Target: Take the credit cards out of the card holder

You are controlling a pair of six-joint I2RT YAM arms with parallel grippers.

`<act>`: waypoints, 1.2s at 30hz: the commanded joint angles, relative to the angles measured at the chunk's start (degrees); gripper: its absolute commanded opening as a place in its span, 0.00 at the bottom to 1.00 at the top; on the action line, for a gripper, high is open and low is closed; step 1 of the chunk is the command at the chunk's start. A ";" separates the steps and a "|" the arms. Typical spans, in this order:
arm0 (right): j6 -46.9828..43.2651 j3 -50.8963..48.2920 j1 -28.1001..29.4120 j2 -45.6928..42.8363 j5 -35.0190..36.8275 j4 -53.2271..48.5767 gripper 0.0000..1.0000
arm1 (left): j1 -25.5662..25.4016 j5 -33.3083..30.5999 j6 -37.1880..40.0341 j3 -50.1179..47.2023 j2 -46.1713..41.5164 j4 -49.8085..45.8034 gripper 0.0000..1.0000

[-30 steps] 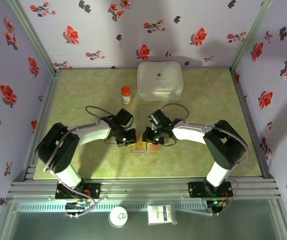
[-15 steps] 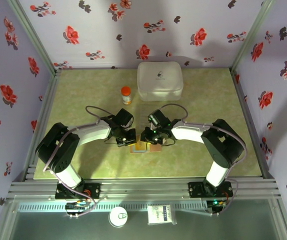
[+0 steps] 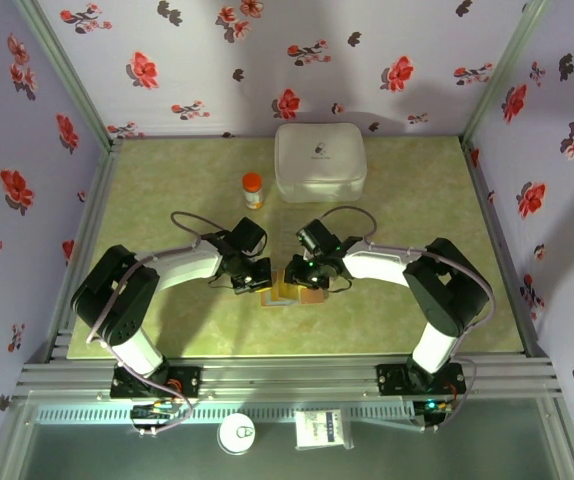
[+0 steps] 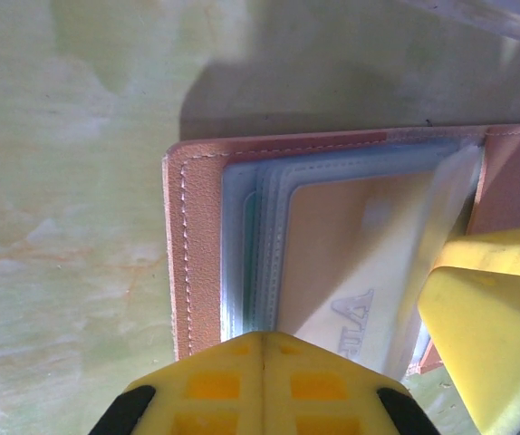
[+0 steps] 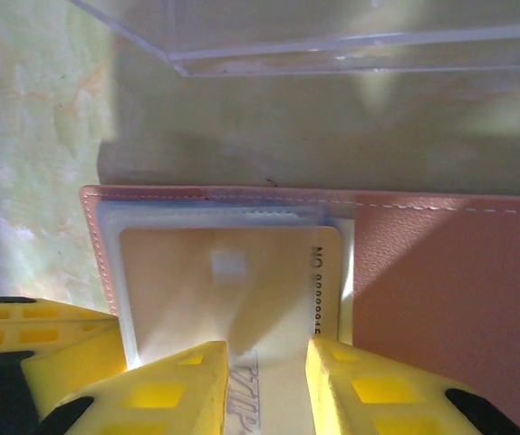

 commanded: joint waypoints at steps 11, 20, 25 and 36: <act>-0.70 -1.38 0.16 -4.89 1.58 -0.13 0.33 | -0.21 -3.11 1.41 3.31 -2.21 -5.17 0.00; -0.70 -1.38 -0.07 -4.57 1.52 -0.59 0.33 | -1.25 0.04 1.84 4.84 0.53 -2.68 0.00; -0.30 -1.38 -0.06 -3.47 0.16 0.17 0.35 | -1.35 0.61 1.74 4.29 2.51 -1.58 0.00; 0.44 -1.21 0.02 -1.21 -3.53 3.94 0.27 | -1.35 -1.43 2.05 3.24 3.49 -3.59 0.00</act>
